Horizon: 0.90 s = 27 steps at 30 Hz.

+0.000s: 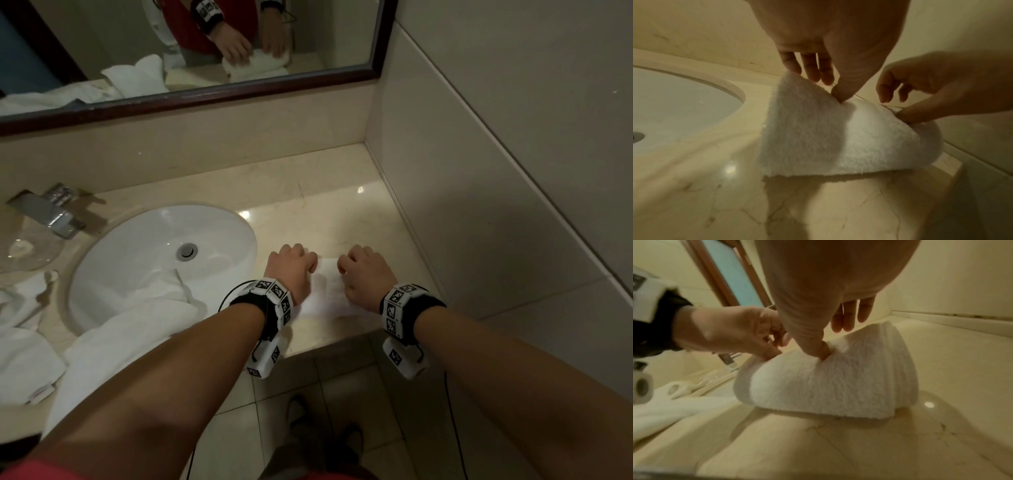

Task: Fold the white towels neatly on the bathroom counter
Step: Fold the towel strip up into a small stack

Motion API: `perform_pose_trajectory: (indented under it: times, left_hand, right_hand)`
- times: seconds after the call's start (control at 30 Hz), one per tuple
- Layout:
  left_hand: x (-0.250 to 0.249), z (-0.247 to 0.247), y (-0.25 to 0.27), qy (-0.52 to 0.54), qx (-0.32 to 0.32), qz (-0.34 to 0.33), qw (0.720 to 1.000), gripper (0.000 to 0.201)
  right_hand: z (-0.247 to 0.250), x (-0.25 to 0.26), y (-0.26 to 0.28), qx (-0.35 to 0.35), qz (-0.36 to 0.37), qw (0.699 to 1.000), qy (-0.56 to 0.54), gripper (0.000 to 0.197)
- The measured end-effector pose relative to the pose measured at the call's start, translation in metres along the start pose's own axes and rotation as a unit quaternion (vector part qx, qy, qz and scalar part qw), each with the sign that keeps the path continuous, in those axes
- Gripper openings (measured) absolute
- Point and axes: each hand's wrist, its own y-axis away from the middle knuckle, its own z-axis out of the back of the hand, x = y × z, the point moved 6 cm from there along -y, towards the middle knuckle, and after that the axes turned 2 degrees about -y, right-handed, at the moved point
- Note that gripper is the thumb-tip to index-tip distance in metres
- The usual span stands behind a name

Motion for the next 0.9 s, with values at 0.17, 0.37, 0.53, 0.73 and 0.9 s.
perform_pose_trajectory:
  times: [0.17, 0.37, 0.53, 0.73, 0.9]
  left_hand:
    - [-0.014, -0.005, 0.024, -0.069, -0.026, -0.029, 0.997, 0.020]
    - [-0.020, -0.019, 0.053, -0.103, -0.016, -0.033, 0.994, 0.069]
    - [-0.024, -0.030, 0.053, -0.142, 0.001, -0.020, 0.990, 0.086]
    - [-0.025, -0.032, 0.043, -0.160, 0.010, -0.012, 0.987, 0.077]
    - [-0.013, -0.026, 0.026, -0.132, 0.029, -0.033, 0.990, 0.070]
  right_hand:
    - [-0.005, 0.017, 0.017, -0.049, 0.047, 0.994, 0.080, 0.022]
    - [-0.019, 0.016, 0.033, -0.028, 0.033, 0.998, 0.054, 0.041]
    - [-0.032, 0.012, 0.036, 0.010, 0.037, 0.998, 0.053, 0.074]
    - [-0.033, 0.009, 0.026, 0.026, 0.038, 0.995, 0.091, 0.088]
    - [-0.025, 0.003, 0.006, 0.033, 0.032, 0.995, 0.090, 0.080]
